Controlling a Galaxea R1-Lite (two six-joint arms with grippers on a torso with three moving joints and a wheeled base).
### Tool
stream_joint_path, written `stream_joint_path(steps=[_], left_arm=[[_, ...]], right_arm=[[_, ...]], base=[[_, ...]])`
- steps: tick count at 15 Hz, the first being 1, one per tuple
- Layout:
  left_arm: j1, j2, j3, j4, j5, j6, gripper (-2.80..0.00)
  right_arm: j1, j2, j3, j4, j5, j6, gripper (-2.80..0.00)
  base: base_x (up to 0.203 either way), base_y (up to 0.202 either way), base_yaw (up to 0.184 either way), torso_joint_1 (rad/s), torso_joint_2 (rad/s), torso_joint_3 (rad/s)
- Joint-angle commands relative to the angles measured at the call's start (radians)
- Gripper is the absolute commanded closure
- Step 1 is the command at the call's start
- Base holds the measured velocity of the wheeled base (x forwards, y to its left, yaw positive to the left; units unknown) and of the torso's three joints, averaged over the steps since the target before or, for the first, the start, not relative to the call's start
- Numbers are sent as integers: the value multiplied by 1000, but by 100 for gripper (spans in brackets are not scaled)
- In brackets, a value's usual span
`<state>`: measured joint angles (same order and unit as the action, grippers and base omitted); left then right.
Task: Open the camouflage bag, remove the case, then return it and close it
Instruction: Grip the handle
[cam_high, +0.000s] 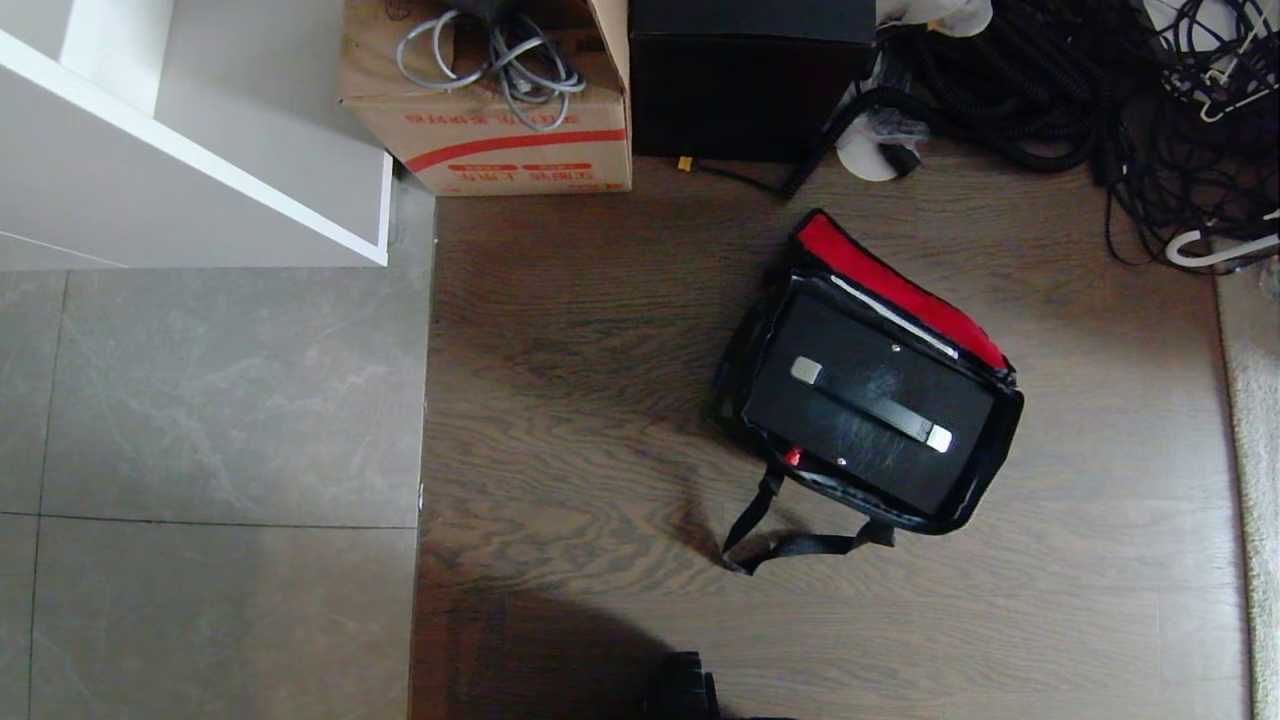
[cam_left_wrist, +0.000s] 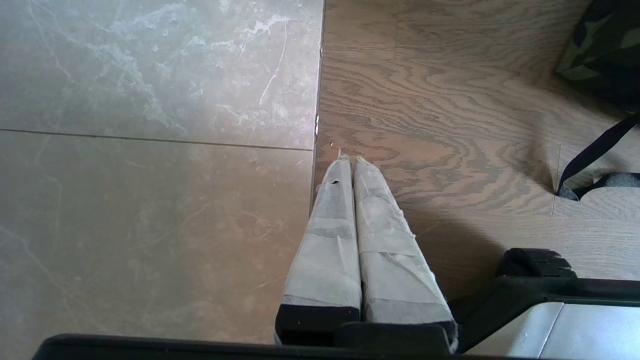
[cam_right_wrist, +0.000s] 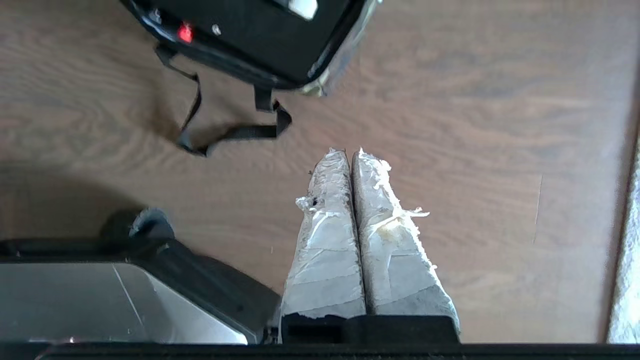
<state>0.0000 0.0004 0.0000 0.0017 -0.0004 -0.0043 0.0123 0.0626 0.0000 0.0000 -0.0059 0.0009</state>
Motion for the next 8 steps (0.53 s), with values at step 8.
stream_joint_path(steps=[8], left_arm=[[0, 1, 0, 0, 0, 0, 0]], right_arm=[[0, -47, 2, -2, 0, 1, 0]], base=[[0, 0, 0, 0, 0, 0]])
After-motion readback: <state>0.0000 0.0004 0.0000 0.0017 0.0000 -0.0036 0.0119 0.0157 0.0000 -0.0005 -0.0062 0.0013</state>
